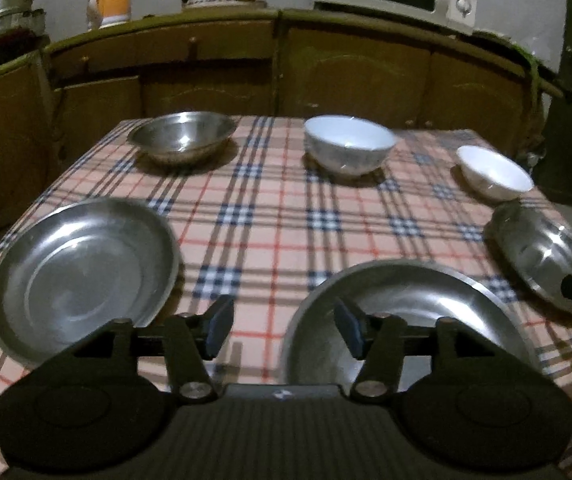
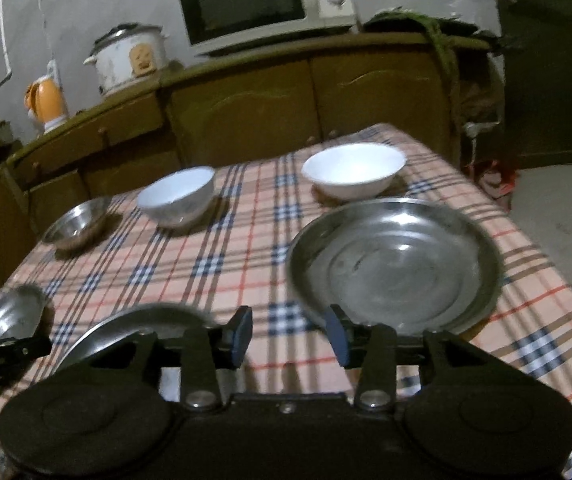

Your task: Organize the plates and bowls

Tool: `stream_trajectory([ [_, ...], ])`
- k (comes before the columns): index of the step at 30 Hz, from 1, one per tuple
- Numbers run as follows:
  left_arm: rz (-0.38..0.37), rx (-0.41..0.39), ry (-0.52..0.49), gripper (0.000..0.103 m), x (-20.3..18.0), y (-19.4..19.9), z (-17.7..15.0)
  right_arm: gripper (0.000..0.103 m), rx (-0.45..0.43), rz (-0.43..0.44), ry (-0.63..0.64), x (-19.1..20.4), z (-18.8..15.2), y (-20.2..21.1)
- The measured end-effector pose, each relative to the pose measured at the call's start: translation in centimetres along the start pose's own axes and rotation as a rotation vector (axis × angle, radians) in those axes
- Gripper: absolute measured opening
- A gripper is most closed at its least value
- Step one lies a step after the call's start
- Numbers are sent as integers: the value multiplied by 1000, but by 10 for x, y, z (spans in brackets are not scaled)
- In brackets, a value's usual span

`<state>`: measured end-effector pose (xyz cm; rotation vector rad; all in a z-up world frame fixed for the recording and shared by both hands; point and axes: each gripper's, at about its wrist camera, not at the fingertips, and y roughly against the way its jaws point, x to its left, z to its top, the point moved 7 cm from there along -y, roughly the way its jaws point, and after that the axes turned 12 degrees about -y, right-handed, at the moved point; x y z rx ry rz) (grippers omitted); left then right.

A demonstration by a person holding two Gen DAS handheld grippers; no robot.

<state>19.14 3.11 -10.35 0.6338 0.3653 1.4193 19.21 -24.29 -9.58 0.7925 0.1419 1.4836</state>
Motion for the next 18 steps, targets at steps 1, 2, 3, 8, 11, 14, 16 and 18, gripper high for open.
stream_trajectory([
  [1,-13,-5,-4,60,-5,1,4,55,-8,-4,-3,-4,4,2],
  [2,-25,-11,-10,61,-9,1,7,56,-18,-13,-5,-10,9,4],
  [3,-34,-18,-18,61,-15,1,12,59,-27,-22,-7,-15,13,5],
  [8,-98,-38,-48,64,-48,0,35,61,-53,-68,-37,-49,32,7],
  [11,-130,-45,-70,66,-70,-5,47,65,-64,-106,-41,-73,44,5],
  [14,-155,-37,-85,67,-91,-13,55,70,-72,-128,-60,-96,54,2],
  [16,-174,-28,-93,67,-105,-19,58,70,-72,-146,-74,-110,60,-2],
  [18,-184,-19,-106,68,-118,-25,60,70,-68,-157,-94,-124,65,-9],
])
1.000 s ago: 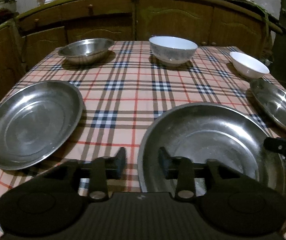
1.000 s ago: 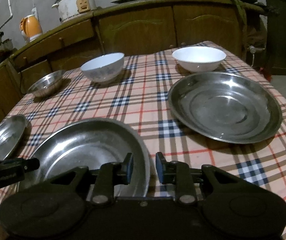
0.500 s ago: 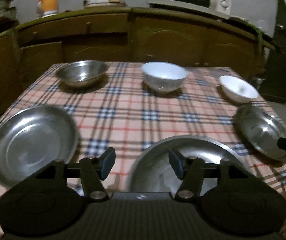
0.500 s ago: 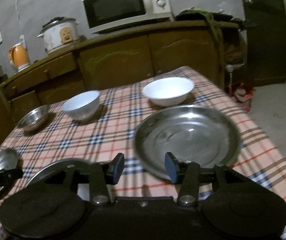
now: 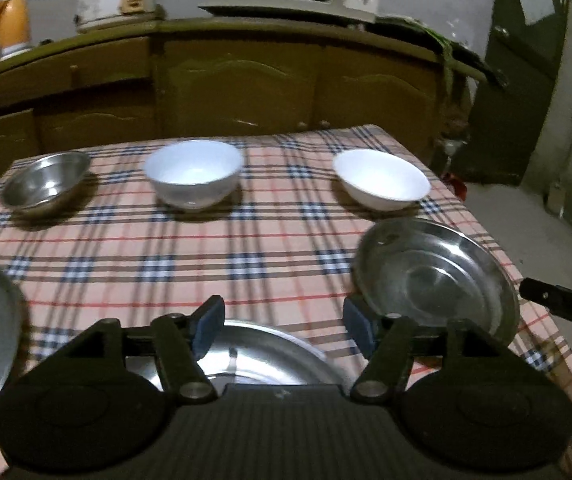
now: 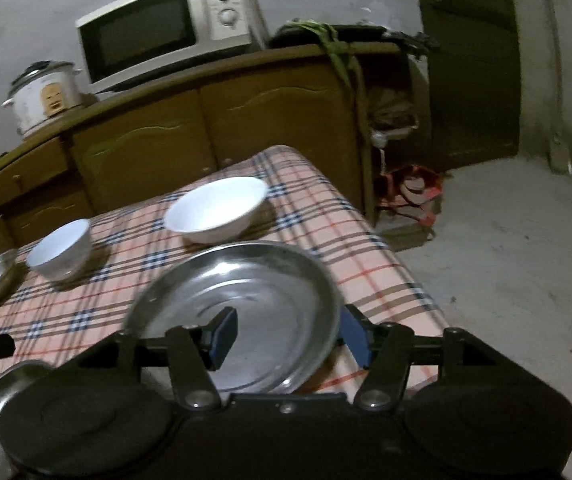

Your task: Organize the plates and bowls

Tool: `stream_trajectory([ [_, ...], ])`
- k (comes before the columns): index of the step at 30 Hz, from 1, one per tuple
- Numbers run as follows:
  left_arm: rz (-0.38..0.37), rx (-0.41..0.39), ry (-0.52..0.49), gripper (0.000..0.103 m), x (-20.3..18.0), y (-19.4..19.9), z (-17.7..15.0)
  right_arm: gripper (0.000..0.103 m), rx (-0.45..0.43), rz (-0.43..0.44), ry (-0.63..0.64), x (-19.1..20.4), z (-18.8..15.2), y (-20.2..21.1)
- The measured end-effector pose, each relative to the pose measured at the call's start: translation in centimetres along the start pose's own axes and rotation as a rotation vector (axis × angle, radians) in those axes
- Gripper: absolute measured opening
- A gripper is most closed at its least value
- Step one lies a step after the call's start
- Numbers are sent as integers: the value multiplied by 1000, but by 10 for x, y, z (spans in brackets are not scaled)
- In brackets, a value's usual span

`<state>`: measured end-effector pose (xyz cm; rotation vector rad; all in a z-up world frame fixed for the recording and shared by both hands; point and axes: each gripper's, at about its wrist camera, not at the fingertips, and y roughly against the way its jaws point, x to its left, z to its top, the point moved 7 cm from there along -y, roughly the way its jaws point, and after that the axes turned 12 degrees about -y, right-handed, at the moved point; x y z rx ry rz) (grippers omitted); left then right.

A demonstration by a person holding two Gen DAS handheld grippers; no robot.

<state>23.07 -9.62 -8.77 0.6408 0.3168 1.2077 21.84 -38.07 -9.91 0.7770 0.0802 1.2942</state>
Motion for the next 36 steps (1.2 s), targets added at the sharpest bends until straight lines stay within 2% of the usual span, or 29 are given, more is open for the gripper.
stream_trajectory([
  [6,-20,65,-13,68,-24,-38,6,70,30,6,-52,-20,5,-25],
  [12,-8,111,-44,68,-41,-73,12,70,79,7,-77,-25,2,-54],
  [18,-27,157,-44,66,-53,-103,13,70,128,-2,-105,-28,0,-73],
  [19,-30,164,-41,65,-54,-108,13,70,136,-5,-105,-28,0,-75],
  [20,-33,173,-37,58,-55,-112,12,70,141,-6,-108,-28,-1,-77],
  [22,-50,192,-34,50,-58,-121,11,70,142,-1,-115,-29,-1,-80],
  [23,-44,177,-40,45,-59,-122,12,70,144,-1,-116,-29,0,-81],
  [24,-54,172,-46,42,-61,-123,13,65,142,-2,-114,-28,0,-82],
  [25,-67,165,-49,29,-63,-124,14,44,142,-2,-113,-28,0,-83],
  [27,-69,166,-47,25,-64,-123,15,27,149,-2,-124,-29,-1,-84],
  [30,-77,146,-37,22,-61,-119,17,18,132,4,-143,-32,2,-80],
  [36,-88,95,-41,19,-59,-96,24,17,70,11,-116,-25,8,-51],
])
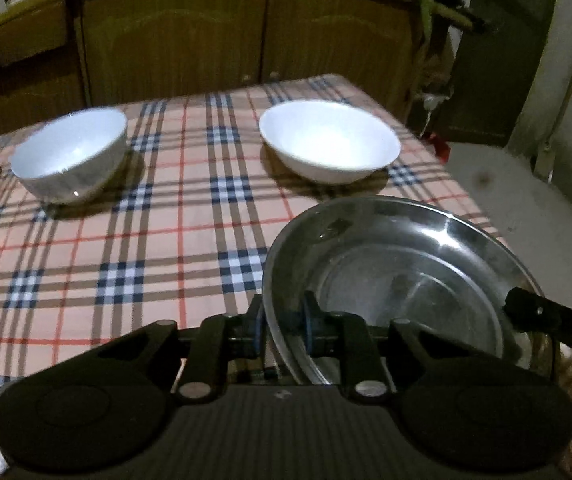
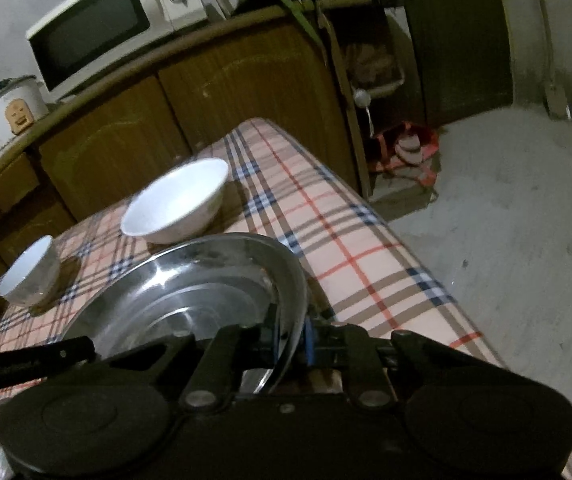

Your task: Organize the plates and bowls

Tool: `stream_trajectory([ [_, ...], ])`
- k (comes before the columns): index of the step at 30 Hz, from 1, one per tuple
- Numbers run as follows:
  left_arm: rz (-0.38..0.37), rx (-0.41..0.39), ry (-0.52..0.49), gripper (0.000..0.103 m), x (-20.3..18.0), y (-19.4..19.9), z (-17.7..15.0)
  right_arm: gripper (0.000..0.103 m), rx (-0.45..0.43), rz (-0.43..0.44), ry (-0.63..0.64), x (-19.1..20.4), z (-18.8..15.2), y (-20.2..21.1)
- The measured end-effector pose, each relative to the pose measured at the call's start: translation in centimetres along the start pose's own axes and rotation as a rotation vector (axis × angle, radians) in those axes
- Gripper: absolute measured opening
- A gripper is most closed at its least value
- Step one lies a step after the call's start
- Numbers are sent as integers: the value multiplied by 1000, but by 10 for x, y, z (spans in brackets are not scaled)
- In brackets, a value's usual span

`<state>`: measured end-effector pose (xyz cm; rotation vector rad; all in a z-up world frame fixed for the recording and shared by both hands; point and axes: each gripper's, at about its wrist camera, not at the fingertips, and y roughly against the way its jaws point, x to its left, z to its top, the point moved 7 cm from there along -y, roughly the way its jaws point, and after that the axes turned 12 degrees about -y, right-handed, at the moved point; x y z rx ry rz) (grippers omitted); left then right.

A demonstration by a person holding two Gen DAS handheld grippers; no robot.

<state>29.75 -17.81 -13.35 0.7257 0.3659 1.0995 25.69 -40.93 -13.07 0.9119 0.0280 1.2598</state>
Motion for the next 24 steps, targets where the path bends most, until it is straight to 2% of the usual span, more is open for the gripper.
stream_trajectory([
  [12,15,-121,-15,19,-1,76,6,18,-97,32,52,29,12,78],
  [24,120,-194,-19,20,21,150,-10,18,-128,107,100,75,-8,134],
])
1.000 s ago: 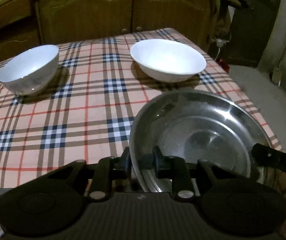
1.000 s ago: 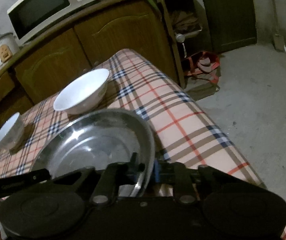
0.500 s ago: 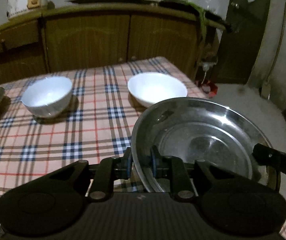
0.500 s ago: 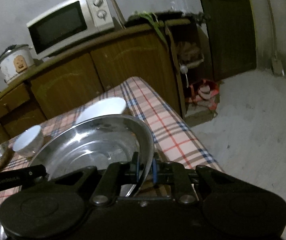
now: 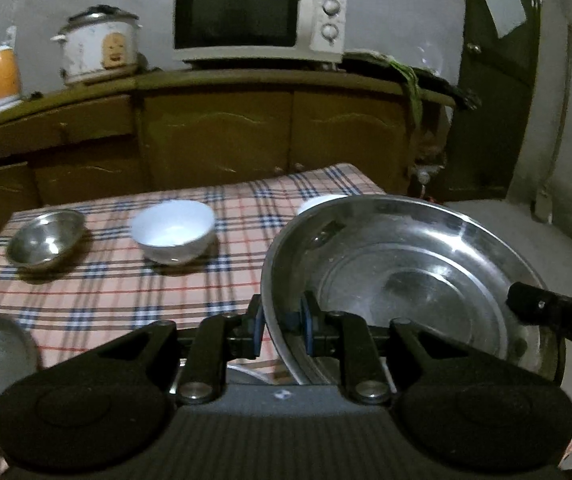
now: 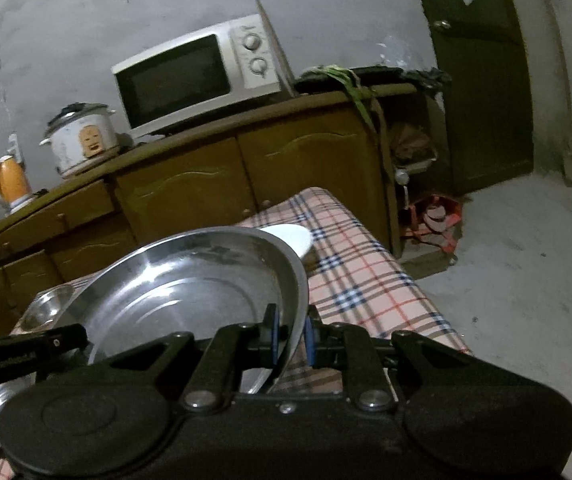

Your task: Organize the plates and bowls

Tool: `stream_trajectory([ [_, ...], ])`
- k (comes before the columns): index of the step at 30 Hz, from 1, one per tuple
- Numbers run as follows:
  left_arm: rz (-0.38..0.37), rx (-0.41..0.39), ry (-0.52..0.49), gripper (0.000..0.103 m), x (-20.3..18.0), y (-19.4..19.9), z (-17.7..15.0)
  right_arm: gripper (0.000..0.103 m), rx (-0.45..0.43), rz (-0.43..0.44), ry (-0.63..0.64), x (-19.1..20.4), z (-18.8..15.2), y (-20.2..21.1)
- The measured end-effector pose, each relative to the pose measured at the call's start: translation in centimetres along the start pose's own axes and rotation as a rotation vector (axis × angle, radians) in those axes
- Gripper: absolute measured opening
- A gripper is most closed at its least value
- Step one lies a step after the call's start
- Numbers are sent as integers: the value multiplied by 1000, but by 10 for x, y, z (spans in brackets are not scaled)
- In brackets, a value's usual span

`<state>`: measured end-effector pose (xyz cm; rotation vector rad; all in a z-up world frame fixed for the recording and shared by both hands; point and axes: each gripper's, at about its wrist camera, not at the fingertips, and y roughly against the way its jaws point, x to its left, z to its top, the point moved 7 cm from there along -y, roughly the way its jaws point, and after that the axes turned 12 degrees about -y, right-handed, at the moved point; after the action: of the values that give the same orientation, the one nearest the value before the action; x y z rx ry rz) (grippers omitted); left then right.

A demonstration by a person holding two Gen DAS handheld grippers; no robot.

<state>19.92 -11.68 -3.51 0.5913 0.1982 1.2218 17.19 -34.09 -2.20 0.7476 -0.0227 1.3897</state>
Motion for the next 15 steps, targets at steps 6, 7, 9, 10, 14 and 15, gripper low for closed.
stream_trajectory([
  [6,49,-18,13,20,21,27,-7,18,-1,39,30,29,-9,15],
  [7,58,-22,16,20,24,30,-7,18,0,45,34,33,-11,17],
  [9,73,-28,19,20,31,37,-9,18,1,57,45,43,-14,21],
  [10,80,-30,21,20,34,40,-10,18,1,62,49,47,-16,23],
  [14,103,-35,33,20,46,50,-16,18,6,80,69,63,-23,27],
  [15,108,-35,37,20,49,53,-18,18,7,86,74,67,-25,28],
])
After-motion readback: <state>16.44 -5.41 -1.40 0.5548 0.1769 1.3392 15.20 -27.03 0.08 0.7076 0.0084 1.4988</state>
